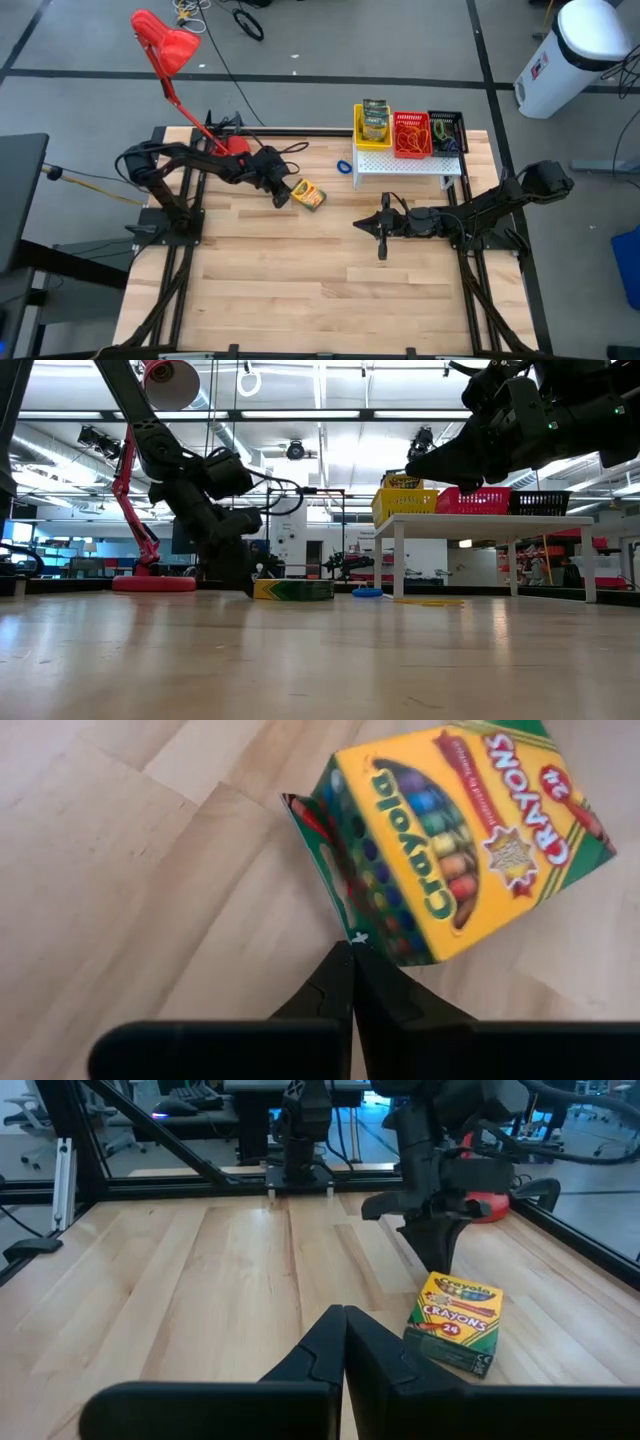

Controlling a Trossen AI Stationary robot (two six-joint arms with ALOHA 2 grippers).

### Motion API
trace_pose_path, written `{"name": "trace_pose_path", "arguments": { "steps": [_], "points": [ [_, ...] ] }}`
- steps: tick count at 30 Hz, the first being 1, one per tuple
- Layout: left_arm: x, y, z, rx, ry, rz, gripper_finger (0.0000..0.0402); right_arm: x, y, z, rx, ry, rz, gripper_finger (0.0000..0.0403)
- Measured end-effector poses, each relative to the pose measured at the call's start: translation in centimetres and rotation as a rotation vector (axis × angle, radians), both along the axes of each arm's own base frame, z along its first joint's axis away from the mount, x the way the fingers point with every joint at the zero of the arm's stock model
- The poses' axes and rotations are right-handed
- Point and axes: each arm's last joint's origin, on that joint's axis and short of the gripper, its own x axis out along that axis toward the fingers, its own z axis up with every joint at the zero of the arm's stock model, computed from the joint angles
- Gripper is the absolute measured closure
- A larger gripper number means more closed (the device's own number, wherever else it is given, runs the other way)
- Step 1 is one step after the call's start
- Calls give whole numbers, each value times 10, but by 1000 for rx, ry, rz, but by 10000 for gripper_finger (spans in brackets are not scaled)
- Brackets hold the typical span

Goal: Pick & Place Office Desk Supplies
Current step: Put the yellow crayon box on the yellow basket

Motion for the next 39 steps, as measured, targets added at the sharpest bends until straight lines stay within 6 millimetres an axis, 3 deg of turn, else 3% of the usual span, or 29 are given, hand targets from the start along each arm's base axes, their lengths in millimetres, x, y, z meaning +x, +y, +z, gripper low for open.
{"name": "trace_pose_path", "arguments": {
  "steps": [20,31,39],
  "points": [
    [-9,-5,51,180,-126,-75,398,0,0,0,0,0,0,390],
    [-2,-28,62,237,-163,-197,398,0,0,0,0,0,0,390],
    [-1,-19,71,152,-123,-19,349,0,0,0,0,0,0,390]
  ]
}}
